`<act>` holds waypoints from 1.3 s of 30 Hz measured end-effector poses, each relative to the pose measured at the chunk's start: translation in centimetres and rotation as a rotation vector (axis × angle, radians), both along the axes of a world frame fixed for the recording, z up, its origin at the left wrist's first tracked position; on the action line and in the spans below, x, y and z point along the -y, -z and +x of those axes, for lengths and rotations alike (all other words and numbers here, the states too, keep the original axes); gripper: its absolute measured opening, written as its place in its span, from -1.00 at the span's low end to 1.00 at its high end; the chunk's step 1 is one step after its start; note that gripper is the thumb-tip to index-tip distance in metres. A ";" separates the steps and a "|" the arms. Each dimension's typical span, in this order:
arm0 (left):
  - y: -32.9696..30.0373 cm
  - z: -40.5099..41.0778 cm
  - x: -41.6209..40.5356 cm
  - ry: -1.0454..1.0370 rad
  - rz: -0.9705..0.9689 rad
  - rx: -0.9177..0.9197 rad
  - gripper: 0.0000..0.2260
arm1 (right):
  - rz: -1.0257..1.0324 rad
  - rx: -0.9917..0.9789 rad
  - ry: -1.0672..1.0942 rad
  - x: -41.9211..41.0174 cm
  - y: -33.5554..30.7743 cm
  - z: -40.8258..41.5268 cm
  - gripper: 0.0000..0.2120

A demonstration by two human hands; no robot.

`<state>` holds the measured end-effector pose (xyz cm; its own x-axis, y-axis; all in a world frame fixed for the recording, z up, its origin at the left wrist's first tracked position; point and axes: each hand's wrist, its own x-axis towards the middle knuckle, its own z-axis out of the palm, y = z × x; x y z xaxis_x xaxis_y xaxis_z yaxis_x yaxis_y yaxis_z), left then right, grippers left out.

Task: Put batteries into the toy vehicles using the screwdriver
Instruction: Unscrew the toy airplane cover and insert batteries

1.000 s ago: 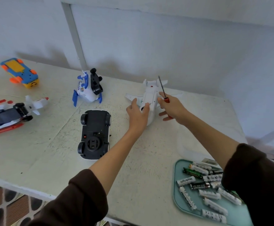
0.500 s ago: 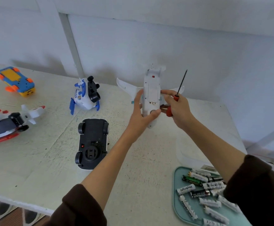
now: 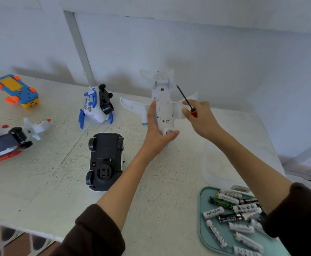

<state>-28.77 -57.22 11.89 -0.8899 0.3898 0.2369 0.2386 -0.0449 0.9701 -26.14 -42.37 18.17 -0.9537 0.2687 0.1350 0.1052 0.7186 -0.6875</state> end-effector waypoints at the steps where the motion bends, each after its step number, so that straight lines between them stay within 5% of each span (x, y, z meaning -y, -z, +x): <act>1: 0.3 -0.3 0.0 -0.021 0.000 -0.003 -0.08 | 0.093 0.009 0.030 0.0 -0.3 0.2 -0.74; 8: 1.8 -0.6 -0.2 -0.076 -0.041 0.012 -0.09 | 0.193 0.420 -0.256 0.0 -1.5 2.4 -0.67; 15: 2.6 -0.2 -0.3 -0.106 -0.044 -0.054 -0.11 | 0.241 0.183 -0.232 -0.4 -1.6 3.6 -0.79; 39: 3.4 -0.3 -0.5 -0.164 -0.054 -0.113 -0.11 | 0.201 0.049 -0.232 -0.2 -1.6 3.8 -0.86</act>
<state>-29.09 -56.70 8.48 -0.9112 0.2570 0.3221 0.3464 0.0544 0.9365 -22.34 -42.22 19.74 -0.9932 0.0155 0.1154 -0.0480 0.8485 -0.5270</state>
